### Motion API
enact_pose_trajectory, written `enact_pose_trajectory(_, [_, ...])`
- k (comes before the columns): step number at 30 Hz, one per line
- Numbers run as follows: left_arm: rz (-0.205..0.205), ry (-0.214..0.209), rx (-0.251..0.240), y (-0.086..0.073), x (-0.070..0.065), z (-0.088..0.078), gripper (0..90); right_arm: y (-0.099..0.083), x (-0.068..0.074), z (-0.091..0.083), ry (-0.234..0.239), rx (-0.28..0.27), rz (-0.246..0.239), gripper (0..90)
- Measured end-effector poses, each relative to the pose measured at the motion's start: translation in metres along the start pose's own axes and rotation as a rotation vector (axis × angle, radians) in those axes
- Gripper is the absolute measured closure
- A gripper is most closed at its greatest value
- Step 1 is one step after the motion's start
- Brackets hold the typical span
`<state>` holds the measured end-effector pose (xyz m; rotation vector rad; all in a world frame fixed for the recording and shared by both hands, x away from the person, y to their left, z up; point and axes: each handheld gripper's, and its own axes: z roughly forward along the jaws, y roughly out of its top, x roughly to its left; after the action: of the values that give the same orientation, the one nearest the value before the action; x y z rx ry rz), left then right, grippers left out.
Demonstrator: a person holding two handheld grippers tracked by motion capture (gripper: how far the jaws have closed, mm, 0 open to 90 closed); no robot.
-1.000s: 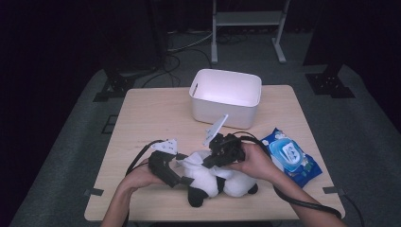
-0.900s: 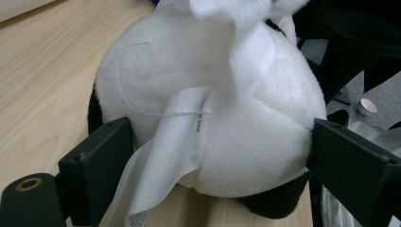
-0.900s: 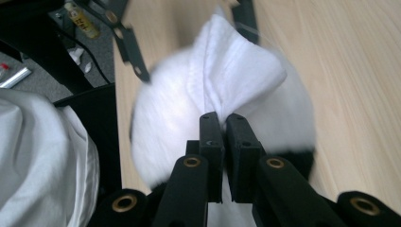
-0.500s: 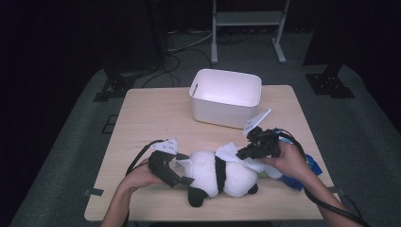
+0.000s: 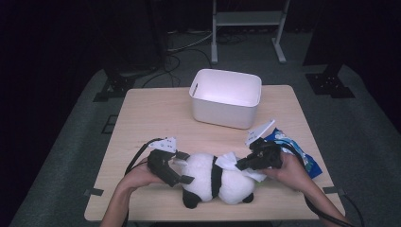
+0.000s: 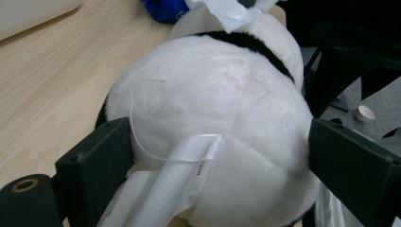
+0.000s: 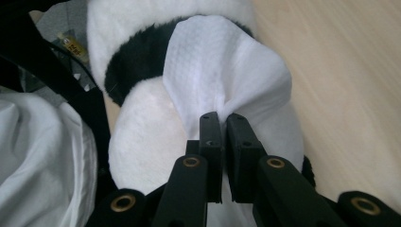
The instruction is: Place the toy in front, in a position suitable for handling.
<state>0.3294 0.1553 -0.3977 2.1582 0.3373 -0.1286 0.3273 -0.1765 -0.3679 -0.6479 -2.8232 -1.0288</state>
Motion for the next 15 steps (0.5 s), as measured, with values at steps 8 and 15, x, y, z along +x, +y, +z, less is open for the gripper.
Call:
enact_pose_trajectory(8, [0.007, 0.002, 0.022, -0.001, -0.002, 0.006, 12.4, 0.003, 0.000, 0.002, 0.032, -0.019, 0.018, 85.2])
enact_pose_trajectory(15, [0.030, -0.001, 0.031, 0.000, -0.005, 0.005, 13.1, 0.037, -0.002, 0.025, 0.058, -0.018, -0.019, 85.1])
